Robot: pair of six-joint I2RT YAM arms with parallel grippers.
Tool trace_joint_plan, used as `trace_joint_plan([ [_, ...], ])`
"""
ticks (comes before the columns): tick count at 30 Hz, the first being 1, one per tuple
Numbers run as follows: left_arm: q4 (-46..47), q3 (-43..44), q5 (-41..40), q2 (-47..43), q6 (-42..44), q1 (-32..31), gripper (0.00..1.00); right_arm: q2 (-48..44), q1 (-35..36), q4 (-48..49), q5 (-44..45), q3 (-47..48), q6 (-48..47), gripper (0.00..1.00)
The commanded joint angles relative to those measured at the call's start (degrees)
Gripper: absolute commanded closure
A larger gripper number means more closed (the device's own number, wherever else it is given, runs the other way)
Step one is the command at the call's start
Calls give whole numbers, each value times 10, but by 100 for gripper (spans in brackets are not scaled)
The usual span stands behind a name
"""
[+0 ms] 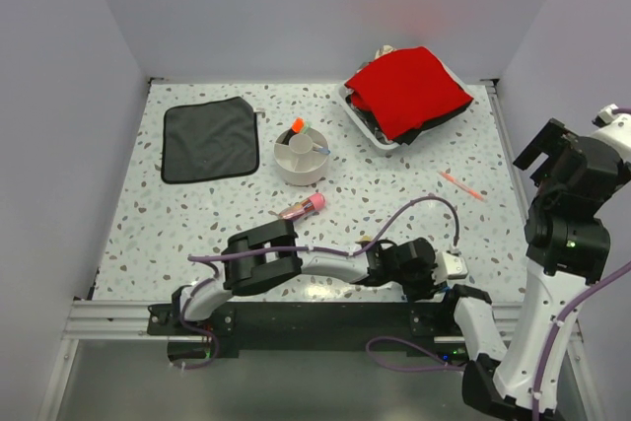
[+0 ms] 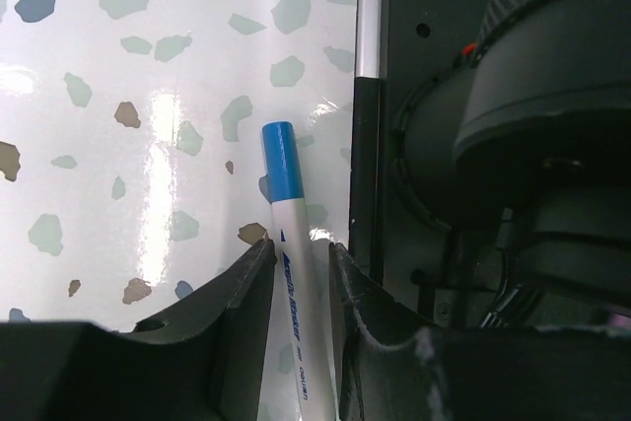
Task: Sort the stationery into containers
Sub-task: Pick up the pen from the center of the board.
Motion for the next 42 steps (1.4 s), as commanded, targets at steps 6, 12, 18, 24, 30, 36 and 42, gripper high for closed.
trace_joint_plan([
  [6, -116, 35, -22, 55, 57, 0, 68, -7, -5, 4, -12, -4, -3, 2],
  [12, -174, 44, -57, 69, 101, 0, 69, -13, -5, 7, -17, -5, -7, 2],
  [18, -196, 21, -53, 77, 108, 0, 78, -22, -5, 9, -22, -16, -6, 2],
  [24, -224, 25, -25, 87, 121, 0, 97, -19, -5, 17, -26, -20, -3, 2],
  [30, -226, -2, 11, -13, 163, 49, 100, -4, -5, 29, -20, 2, -1, 2],
  [36, -245, 3, 73, -151, 193, 162, 100, 5, -5, 43, -21, 16, -1, 2],
  [42, -182, 26, 169, -248, 192, 253, 100, 20, -5, 47, -40, 26, -32, 2],
])
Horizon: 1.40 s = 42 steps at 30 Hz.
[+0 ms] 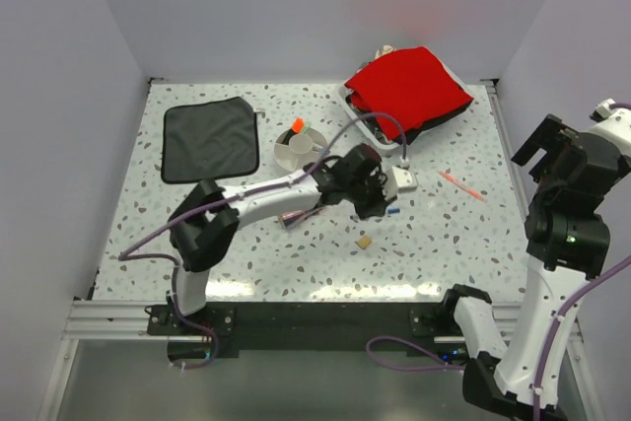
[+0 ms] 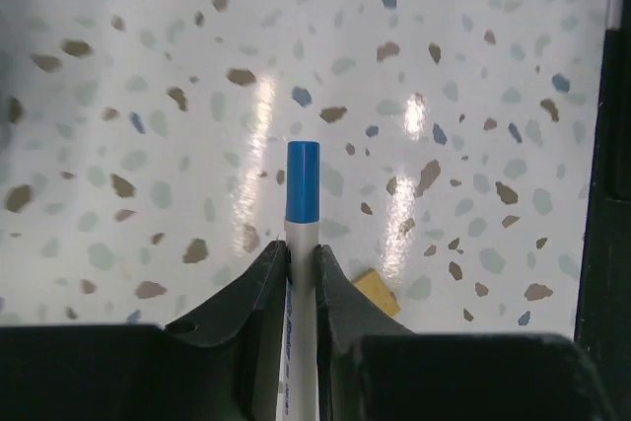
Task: Sort the stationery into containers
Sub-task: Pick up the pen from the center of the board, then place the pen in the storage box.
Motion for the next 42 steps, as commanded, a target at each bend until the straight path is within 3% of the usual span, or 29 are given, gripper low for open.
trace_joint_plan([
  [1, 56, 34, 120, -98, 7, 43, 100, 17, -3, 30, -25, 29, -25, 4],
  [5, 161, -10, 164, -144, -12, 116, 100, 44, -4, 54, -44, 24, -30, 6],
  [6, 246, -31, 175, -151, -19, 131, 100, 47, -4, 71, -51, 21, -33, 6],
  [8, 320, -74, 189, -155, -42, 173, 100, 57, -4, 82, -66, 15, -34, 7],
  [15, 475, -64, 272, -87, -88, 256, 100, 116, -5, 121, -83, 26, -41, 7],
  [20, 468, -14, 309, -19, -104, 295, 100, 160, -5, 131, -95, 53, -39, 7],
  [28, 458, -27, 330, 8, -93, 343, 100, 174, -6, 129, -83, 54, -54, 7],
  [42, 454, -9, 329, 78, -86, 348, 100, 179, -5, 122, -86, 63, -70, 7],
])
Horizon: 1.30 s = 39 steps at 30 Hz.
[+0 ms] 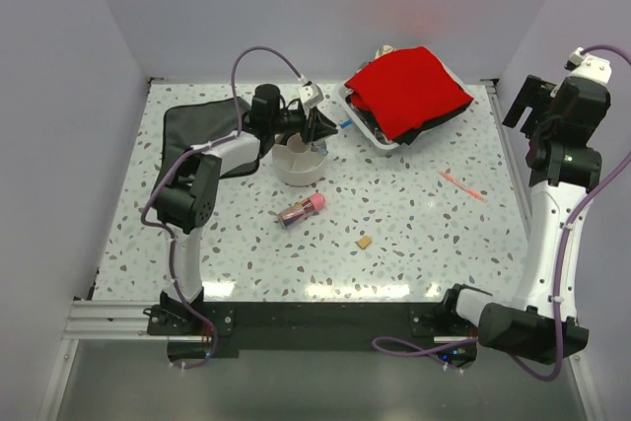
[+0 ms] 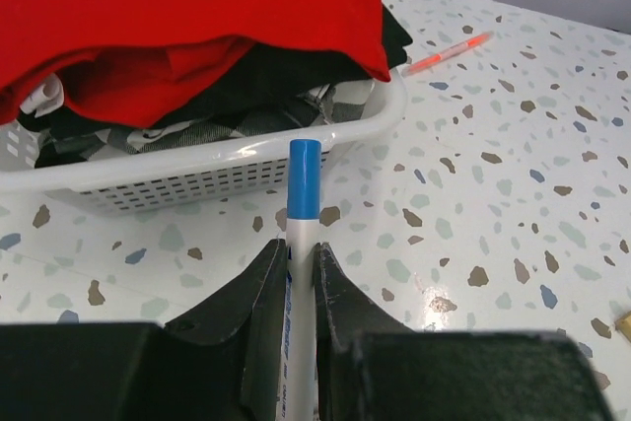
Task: Sort the stationery into containers
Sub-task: Place the pen in the storage box.
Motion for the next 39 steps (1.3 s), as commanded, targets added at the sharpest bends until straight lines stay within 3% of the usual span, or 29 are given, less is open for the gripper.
trace_joint_plan([
  [1, 25, 33, 6, 14, 8, 2, 100, -1, -3, 13, -2, 28, -12, 7],
  [11, 10, 28, 4, 15, 12, 3, 100, -12, -2, 10, -3, 14, -16, 6],
  [23, -38, 7, -5, -11, 65, 17, 85, -5, -2, 6, -3, 29, -20, 6],
  [27, -53, -1, -8, -24, 78, 26, 75, -5, -3, 3, -4, 31, -23, 6],
  [33, -74, -7, -2, -43, 89, 35, 68, -4, -2, 5, -4, 34, -23, 6],
  [37, -88, -3, 7, -59, 95, 38, 52, -7, -2, 4, -7, 31, -25, 5],
  [39, -80, 0, 14, -77, 88, 39, 50, -11, -2, 4, -12, 27, -30, 4],
])
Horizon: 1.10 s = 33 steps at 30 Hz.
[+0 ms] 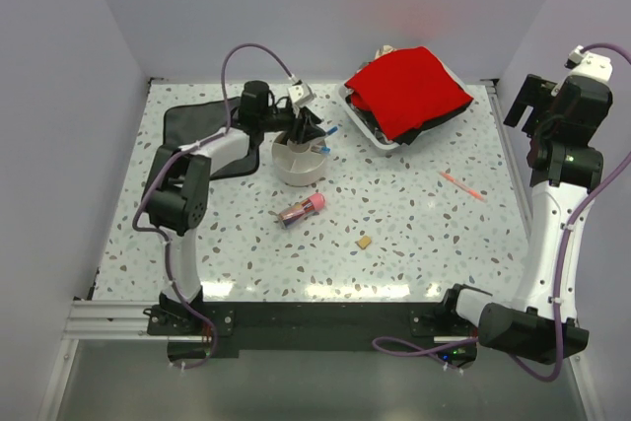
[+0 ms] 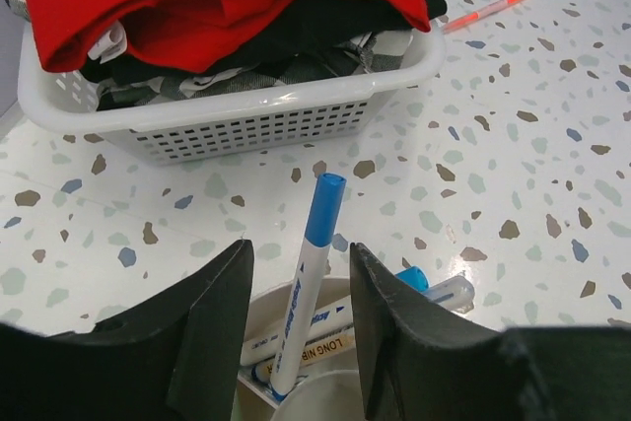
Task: Sort the stationery into containers
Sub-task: Place the pen in the storage box, then pick up the pen from the center of the board.
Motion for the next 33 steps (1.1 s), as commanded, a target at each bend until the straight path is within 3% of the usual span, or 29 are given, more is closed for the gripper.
trace_joint_plan([
  [1, 17, 5, 25, -67, -10, 7, 48, -12, -2, 5, -27, 11, -20, 1],
  [3, 30, 12, 18, -101, -25, 6, 47, -15, -2, -1, -51, 0, -29, 1],
  [4, 9, 20, -71, -114, -7, -7, 46, -14, -2, -5, -86, -15, -49, 1],
  [6, -83, 67, -146, -136, 44, -27, 38, -14, -3, -15, -114, -29, -64, 1],
  [10, -200, 121, -98, -134, 150, -58, 25, 6, -3, -50, -155, -34, -37, 1],
  [14, -270, 150, -34, -122, 203, -82, 24, 62, -2, -126, -262, -16, -74, 1],
  [18, -245, 144, -25, -124, 143, -86, 25, 117, -3, -206, -302, 2, -260, 7],
  [23, -231, 95, -55, -165, 131, -86, 26, 94, -5, -155, -246, -83, -411, 12],
  [27, -246, 60, -79, -199, 151, -88, 25, 108, -18, -126, -242, -163, -516, 30],
  [29, -265, 50, -85, -211, 158, -89, 25, 124, -36, -122, -273, -182, -579, 34],
  [33, -287, 42, -97, -218, 175, -92, 25, 163, -55, -57, -290, -204, -627, 49],
])
